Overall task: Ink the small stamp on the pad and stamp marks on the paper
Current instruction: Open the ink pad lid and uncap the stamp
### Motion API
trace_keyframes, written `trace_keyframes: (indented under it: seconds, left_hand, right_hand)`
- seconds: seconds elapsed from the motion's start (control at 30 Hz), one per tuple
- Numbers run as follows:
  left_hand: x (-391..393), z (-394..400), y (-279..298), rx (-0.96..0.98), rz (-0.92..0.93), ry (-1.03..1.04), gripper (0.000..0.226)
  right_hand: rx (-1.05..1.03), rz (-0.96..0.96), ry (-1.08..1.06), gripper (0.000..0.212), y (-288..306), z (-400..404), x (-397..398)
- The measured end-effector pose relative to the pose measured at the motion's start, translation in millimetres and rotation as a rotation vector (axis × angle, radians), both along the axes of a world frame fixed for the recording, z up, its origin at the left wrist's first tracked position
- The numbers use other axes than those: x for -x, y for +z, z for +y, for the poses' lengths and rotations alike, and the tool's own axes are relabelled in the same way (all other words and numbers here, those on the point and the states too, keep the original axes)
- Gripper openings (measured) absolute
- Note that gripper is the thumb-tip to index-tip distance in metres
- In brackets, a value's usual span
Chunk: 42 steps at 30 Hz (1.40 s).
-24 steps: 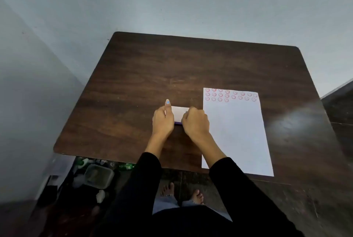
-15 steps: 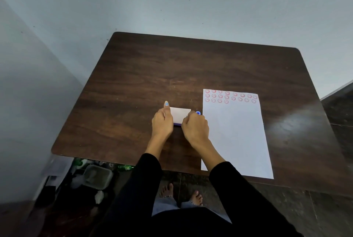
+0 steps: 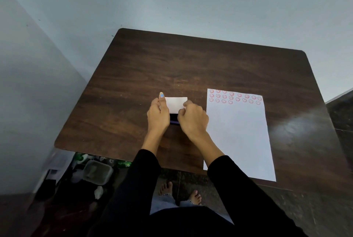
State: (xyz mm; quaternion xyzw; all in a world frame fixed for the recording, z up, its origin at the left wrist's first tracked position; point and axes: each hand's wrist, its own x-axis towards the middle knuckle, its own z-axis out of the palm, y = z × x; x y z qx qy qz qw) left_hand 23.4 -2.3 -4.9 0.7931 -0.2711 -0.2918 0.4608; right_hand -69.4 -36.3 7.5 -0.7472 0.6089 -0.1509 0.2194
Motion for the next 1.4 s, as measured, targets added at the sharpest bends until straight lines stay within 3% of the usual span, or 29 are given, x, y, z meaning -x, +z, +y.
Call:
trace_keyframes:
  seconds: [0.37, 0.7, 0.83, 0.97, 1.1, 1.2, 1.4]
  left_hand:
    - [-44.4, 31.1, -8.6, -0.103, 0.016, 0.214, 0.057]
    - [-48.5, 36.3, -14.1, -0.201, -0.068, 0.219, 0.061]
    - [-44.5, 28.8, -10.3, -0.208, -0.183, 0.224, 0.057]
    - [-32.1, 16.7, -7.3, -0.116, -0.289, 0.089, 0.044]
    - [-7.0, 0.5, -8.3, -0.114, -0.379, -0.127, 0.041]
    - [13.2, -9.0, -11.2, -0.125, -0.432, -0.310, 0.044]
    - [37.2, -29.5, -13.6, -0.166, -0.499, -0.502, 0.051]
  right_hand:
    - [-0.200, 0.006, 0.327, 0.050, -11.1, 15.6, -57.9]
    - [-0.275, 0.049, 0.377, 0.052, -12.2, 13.2, -63.5]
    - [-0.152, -0.057, 0.260, 0.043, -2.8, -2.8, -48.3]
    - [-0.006, -0.024, 0.059, 0.046, 3.7, -30.5, -6.8]
    - [-0.262, 0.095, -0.040, 0.054, 3.4, -45.1, 34.3]
    - [-0.266, 0.087, -0.080, 0.032, -1.5, -43.4, 44.5]
    - [-0.253, -0.220, -0.232, 0.011, -0.1, -53.7, 49.8]
